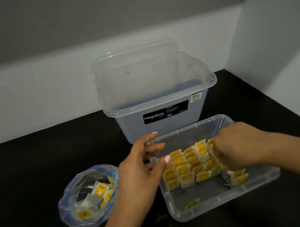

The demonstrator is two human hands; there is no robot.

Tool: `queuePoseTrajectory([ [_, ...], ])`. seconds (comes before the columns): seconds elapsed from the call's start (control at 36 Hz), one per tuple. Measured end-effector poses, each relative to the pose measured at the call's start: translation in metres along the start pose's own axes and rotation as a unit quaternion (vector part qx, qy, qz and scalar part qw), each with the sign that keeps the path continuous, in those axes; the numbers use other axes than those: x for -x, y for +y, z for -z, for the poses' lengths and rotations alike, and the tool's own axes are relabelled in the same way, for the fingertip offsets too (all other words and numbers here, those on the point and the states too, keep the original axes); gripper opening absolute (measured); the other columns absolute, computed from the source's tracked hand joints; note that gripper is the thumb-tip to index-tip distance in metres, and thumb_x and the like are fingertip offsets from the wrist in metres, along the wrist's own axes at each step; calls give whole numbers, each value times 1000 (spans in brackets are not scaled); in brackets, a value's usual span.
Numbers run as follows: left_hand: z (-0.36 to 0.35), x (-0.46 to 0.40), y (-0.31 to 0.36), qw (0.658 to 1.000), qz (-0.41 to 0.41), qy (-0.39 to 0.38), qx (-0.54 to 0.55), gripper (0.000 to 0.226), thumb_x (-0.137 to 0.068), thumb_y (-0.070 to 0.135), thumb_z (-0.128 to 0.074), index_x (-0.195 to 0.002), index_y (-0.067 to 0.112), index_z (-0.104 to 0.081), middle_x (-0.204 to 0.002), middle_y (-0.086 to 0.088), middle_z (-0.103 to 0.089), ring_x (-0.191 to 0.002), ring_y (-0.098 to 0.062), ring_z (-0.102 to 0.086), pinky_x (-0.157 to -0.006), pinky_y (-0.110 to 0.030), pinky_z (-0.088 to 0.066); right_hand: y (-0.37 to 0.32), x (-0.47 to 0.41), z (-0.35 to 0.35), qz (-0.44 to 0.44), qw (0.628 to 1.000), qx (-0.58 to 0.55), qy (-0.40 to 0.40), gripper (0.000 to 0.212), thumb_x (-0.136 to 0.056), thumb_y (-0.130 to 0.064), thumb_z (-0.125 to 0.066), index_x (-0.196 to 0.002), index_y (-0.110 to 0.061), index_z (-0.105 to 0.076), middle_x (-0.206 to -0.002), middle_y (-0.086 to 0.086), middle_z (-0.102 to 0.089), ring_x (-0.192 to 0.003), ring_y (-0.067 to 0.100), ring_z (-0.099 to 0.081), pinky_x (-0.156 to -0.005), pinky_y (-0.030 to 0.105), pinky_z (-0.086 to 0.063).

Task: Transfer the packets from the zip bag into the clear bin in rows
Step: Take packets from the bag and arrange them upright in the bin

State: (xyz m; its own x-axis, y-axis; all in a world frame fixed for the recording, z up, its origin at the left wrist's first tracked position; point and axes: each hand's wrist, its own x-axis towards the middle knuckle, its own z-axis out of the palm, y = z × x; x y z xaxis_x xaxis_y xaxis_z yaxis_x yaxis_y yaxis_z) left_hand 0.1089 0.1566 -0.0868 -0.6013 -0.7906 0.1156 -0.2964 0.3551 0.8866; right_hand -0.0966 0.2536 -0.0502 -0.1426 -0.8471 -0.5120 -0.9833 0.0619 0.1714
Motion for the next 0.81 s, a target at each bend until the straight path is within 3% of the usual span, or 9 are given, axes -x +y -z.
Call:
queuePoseTrajectory([
  [0.11,33,3,-9,999,-6,50,-21,53,-78,11,-72,-110,47,-51,-99,27,-65,-98,11,-60,-83,-15,-52,-14,-3,28,-3,997,-27,73,22,-81,-49,-66,-96,-33,-69,-88,-14,-67,-81,1,-57,-75,20,-46],
  [0.25,77,8,-21,993,-3,103,-65,53,-80,4,-69,-113,41,-51,-104,22,-62,-104,13,-55,-87,-14,-47,-48,-10,60,14,983,-110,147,20,-80,-53,-65,-94,-38,-68,-78,-19,-62,-75,-1,-53,-71,19,-44],
  [0.33,103,12,-32,988,23,119,-96,54,-82,4,-67,-118,39,-50,-110,21,-61,-108,9,-54,-83,-6,-42,-76,-16,74,33,970,-164,177,18,-81,-52,-65,-91,-37,-68,-72,-20,-60,-76,-1,-55,-69,20,-45],
  [0.5,141,22,-59,968,95,102,-211,63,-80,19,-71,-132,36,-40,-123,16,-54,-119,-3,-47,-95,-28,-43,-137,-38,78,64,939,-285,181,14,-85,-41,-65,-95,-32,-70,-75,-16,-67,-72,-3,-61,-69,19,-50],
  [0.58,152,27,-72,956,114,77,-259,66,-80,29,-71,-135,37,-37,-124,15,-53,-118,-5,-47,-88,-25,-43,-167,-53,73,67,933,-307,176,15,-89,-34,-62,-101,-30,-70,-79,-15,-63,-77,0,-60,-75,22,-51],
  [0.69,155,33,-84,949,131,49,-283,70,-79,30,-71,-138,37,-34,-127,14,-50,-119,-6,-45,-88,-26,-45,-200,-77,69,62,952,-268,131,25,-94,-23,-55,-115,-33,-65,-108,-6,-65,-96,13,-62,-84,30,-50],
  [0.81,154,36,-89,950,132,21,-284,71,-81,28,-69,-140,37,-30,-134,14,-45,-123,-6,-41,-91,-26,-44,-228,-102,65,77,989,-104,78,31,-94,-18,-53,-124,-24,-60,-117,7,-59,-105,27,-58,-79,33,-45],
])
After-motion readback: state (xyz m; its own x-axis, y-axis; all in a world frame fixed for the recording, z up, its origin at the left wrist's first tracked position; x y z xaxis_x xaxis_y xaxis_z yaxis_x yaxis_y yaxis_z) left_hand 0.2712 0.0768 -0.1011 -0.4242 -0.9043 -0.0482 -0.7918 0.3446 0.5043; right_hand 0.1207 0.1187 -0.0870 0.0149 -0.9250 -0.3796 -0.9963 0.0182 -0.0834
